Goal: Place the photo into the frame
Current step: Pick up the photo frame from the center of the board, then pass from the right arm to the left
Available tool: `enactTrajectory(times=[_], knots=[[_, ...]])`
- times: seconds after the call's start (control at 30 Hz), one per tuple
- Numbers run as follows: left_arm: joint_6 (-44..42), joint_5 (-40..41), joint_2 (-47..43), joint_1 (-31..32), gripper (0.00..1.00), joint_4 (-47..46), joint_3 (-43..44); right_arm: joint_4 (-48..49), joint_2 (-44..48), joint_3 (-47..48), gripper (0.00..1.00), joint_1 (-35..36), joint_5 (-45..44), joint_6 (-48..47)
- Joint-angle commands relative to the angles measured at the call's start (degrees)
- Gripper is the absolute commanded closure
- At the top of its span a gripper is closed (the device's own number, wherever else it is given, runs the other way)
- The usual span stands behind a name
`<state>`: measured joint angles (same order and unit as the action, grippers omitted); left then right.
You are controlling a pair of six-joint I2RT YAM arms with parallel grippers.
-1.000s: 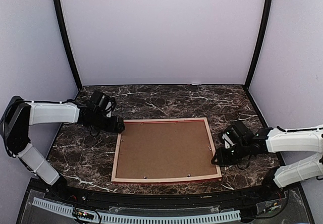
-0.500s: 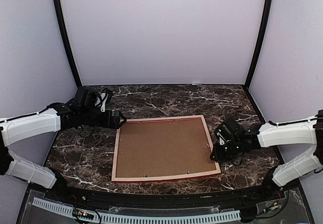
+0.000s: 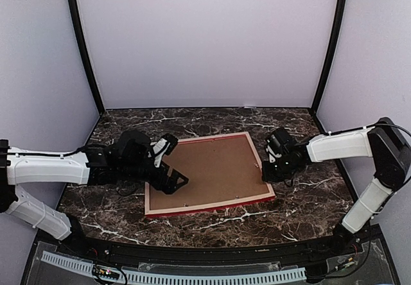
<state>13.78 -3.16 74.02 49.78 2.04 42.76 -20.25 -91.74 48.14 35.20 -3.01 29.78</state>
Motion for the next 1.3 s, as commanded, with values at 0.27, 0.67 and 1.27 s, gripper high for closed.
enactTrajectory(times=[0.27, 0.67, 1.27], knots=[[-15.1, 18.1, 15.8, 16.8, 0.01, -1.2, 8.1, -10.7, 0.7, 11.1, 1.0, -1.8, 6.4, -6.9], [-21.4, 40.2, 29.6, 25.8, 0.01, 4.5, 16.3, -19.1, 4.6, 13.8, 1.0, -1.8, 14.8, -7.4], [-22.0, 43.2, 30.1, 31.0, 0.03, 7.7, 18.0, -20.5, 2.9, 14.8, 1.0, -1.8, 15.8, -6.5]])
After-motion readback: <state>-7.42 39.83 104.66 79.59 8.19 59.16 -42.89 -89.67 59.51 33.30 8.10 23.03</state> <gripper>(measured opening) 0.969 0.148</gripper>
